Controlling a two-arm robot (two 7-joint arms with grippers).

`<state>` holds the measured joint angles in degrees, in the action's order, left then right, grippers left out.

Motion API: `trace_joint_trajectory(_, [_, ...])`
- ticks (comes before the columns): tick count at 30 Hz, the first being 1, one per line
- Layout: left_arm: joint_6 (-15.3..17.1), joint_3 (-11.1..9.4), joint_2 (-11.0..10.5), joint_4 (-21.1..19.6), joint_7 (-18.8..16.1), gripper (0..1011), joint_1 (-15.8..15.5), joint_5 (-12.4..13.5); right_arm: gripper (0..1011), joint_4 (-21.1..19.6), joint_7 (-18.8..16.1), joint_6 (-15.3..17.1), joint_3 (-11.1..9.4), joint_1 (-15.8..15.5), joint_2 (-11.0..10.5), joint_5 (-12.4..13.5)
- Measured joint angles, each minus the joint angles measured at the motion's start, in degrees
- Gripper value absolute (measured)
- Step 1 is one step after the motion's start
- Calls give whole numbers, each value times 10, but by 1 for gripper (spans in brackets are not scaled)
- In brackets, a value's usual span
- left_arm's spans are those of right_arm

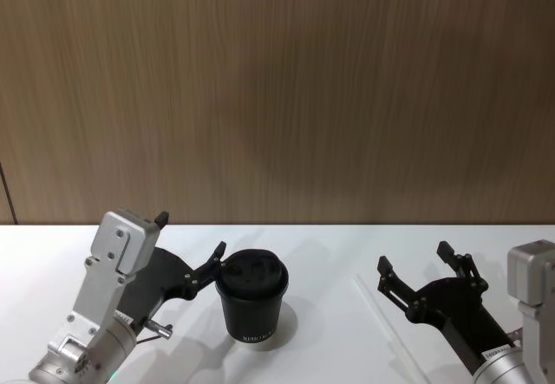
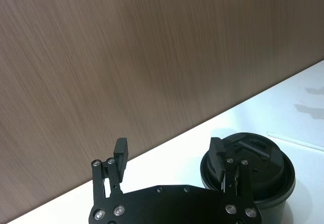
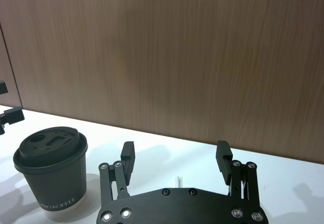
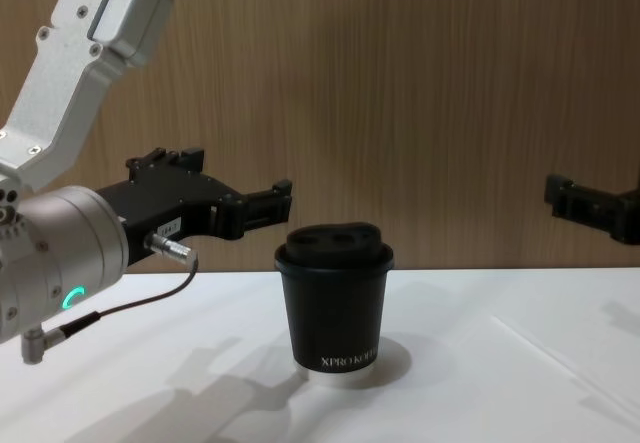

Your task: Pick up the straw with one hand, pass it to the other hand, and insert it into the cup.

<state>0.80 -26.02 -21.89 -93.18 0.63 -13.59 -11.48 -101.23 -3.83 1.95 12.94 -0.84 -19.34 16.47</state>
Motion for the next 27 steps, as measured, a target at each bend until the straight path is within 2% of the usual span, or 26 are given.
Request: trace_joint_trajectory(27, [0, 0, 0, 0, 0, 1004, 0, 0, 1001, 0, 0, 0, 0, 0, 0, 0])
